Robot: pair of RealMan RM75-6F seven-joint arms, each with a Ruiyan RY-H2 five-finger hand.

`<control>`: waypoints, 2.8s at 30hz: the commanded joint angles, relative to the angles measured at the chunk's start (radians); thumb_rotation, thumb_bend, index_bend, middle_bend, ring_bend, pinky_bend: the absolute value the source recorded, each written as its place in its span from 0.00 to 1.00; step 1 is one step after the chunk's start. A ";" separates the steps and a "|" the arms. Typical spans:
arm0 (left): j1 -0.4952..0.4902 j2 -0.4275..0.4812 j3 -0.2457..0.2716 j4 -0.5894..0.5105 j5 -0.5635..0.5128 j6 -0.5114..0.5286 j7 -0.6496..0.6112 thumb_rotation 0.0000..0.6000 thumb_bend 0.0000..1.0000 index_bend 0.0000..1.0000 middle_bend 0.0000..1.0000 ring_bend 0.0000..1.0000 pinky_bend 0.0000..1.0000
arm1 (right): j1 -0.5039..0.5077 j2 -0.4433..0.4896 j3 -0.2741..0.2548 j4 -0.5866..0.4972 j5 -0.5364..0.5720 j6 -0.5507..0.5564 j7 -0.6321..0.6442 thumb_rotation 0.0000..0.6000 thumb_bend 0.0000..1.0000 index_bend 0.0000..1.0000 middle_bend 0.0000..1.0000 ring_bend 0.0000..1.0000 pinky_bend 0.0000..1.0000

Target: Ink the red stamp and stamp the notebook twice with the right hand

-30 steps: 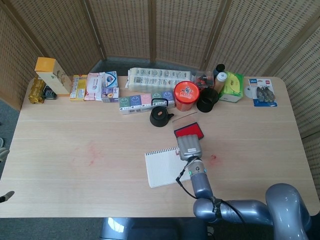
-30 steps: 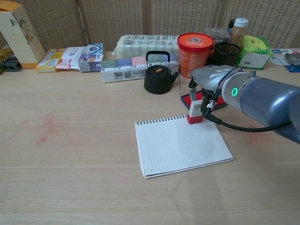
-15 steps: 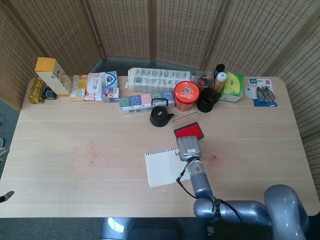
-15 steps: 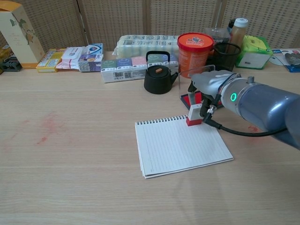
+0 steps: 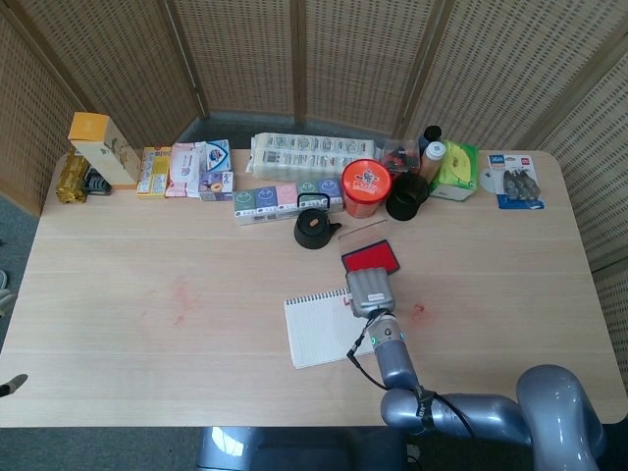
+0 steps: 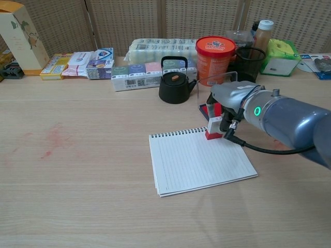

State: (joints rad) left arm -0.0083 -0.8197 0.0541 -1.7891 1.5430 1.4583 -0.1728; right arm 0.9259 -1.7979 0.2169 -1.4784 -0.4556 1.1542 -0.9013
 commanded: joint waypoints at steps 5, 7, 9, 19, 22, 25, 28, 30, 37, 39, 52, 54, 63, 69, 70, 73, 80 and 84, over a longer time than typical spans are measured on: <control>0.000 -0.001 0.001 -0.001 0.001 -0.001 0.001 1.00 0.00 0.00 0.00 0.00 0.01 | -0.007 -0.004 -0.003 0.018 -0.005 -0.012 0.009 1.00 0.47 0.71 1.00 0.99 1.00; 0.001 0.000 0.000 0.000 -0.001 0.000 -0.001 1.00 0.00 0.00 0.00 0.00 0.01 | -0.009 -0.005 -0.004 0.023 -0.006 -0.016 0.011 1.00 0.47 0.71 1.00 0.99 1.00; 0.000 0.000 0.000 0.000 0.000 0.000 -0.001 1.00 0.00 0.00 0.00 0.00 0.01 | -0.011 -0.006 -0.004 0.027 -0.007 -0.017 0.012 1.00 0.47 0.71 1.00 0.99 1.00; 0.000 0.001 0.001 0.000 0.001 0.000 -0.006 1.00 0.00 0.00 0.00 0.00 0.01 | -0.015 -0.016 -0.005 0.042 -0.005 -0.029 0.009 1.00 0.47 0.71 1.00 0.99 1.00; 0.000 0.002 0.001 0.000 0.001 0.000 -0.007 1.00 0.00 0.00 0.00 0.00 0.01 | -0.015 -0.018 -0.004 0.045 -0.004 -0.030 0.008 1.00 0.47 0.71 1.00 0.99 1.00; 0.001 0.002 0.000 0.001 0.001 0.002 -0.009 1.00 0.00 0.00 0.00 0.00 0.01 | -0.015 -0.018 -0.003 0.044 -0.002 -0.030 0.002 1.00 0.47 0.71 1.00 0.99 1.00; 0.001 0.003 0.001 0.001 0.001 0.000 -0.011 1.00 0.00 0.00 0.00 0.00 0.01 | -0.015 -0.014 -0.002 0.033 -0.001 -0.024 -0.004 1.00 0.47 0.71 1.00 0.99 1.00; 0.000 0.003 0.001 0.000 0.002 -0.001 -0.011 1.00 0.00 0.00 0.00 0.00 0.01 | -0.015 -0.009 0.001 0.017 0.000 -0.016 -0.010 1.00 0.47 0.71 1.00 0.99 1.00; 0.006 0.011 0.006 -0.001 0.017 0.012 -0.028 1.00 0.00 0.00 0.00 0.00 0.01 | 0.000 0.041 0.028 -0.110 0.014 0.068 -0.076 1.00 0.48 0.72 1.00 0.99 1.00; 0.008 0.013 0.007 0.001 0.020 0.016 -0.036 1.00 0.00 0.00 0.00 0.00 0.01 | 0.007 0.055 0.035 -0.151 0.023 0.094 -0.101 1.00 0.48 0.72 1.00 0.99 1.00; 0.014 0.017 0.012 0.003 0.038 0.031 -0.044 1.00 0.00 0.00 0.00 0.00 0.01 | 0.075 0.093 0.085 -0.405 0.034 0.248 -0.223 1.00 0.47 0.72 1.00 0.99 1.00; 0.014 0.016 0.011 0.002 0.037 0.031 -0.041 1.00 0.00 0.00 0.00 0.00 0.01 | 0.079 0.085 0.078 -0.397 0.024 0.249 -0.219 1.00 0.48 0.72 1.00 0.99 1.00; 0.013 0.016 0.010 0.001 0.029 0.028 -0.038 1.00 0.00 0.00 0.00 0.00 0.01 | 0.088 0.026 0.041 -0.292 -0.006 0.220 -0.192 1.00 0.48 0.72 1.00 0.99 1.00; 0.008 0.014 0.007 0.003 0.021 0.017 -0.036 1.00 0.00 0.00 0.00 0.00 0.01 | 0.090 -0.024 0.026 -0.221 0.000 0.187 -0.177 1.00 0.48 0.72 1.00 0.99 1.00; 0.008 0.013 0.007 0.003 0.019 0.016 -0.036 1.00 0.00 0.00 0.00 0.00 0.01 | 0.091 -0.029 0.025 -0.212 -0.001 0.184 -0.176 1.00 0.48 0.72 1.00 0.99 1.00; 0.004 0.012 0.006 0.003 0.013 0.007 -0.033 1.00 0.00 0.00 0.00 0.00 0.01 | 0.096 -0.064 0.022 -0.147 -0.005 0.155 -0.165 1.00 0.48 0.72 1.00 0.99 1.00; 0.002 0.012 0.004 0.004 0.005 0.001 -0.034 1.00 0.00 0.00 0.00 0.00 0.01 | 0.092 -0.080 0.027 -0.082 -0.020 0.128 -0.148 1.00 0.48 0.72 1.00 0.99 1.00; -0.001 0.010 0.003 0.004 0.002 -0.005 -0.031 1.00 0.00 0.00 0.00 0.00 0.01 | 0.086 -0.080 0.027 -0.071 -0.027 0.118 -0.142 1.00 0.48 0.72 1.00 0.99 1.00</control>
State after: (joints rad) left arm -0.0094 -0.8092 0.0574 -1.7854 1.5455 1.4530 -0.2038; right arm 1.0122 -1.8778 0.2435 -1.5502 -0.4818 1.2727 -1.0438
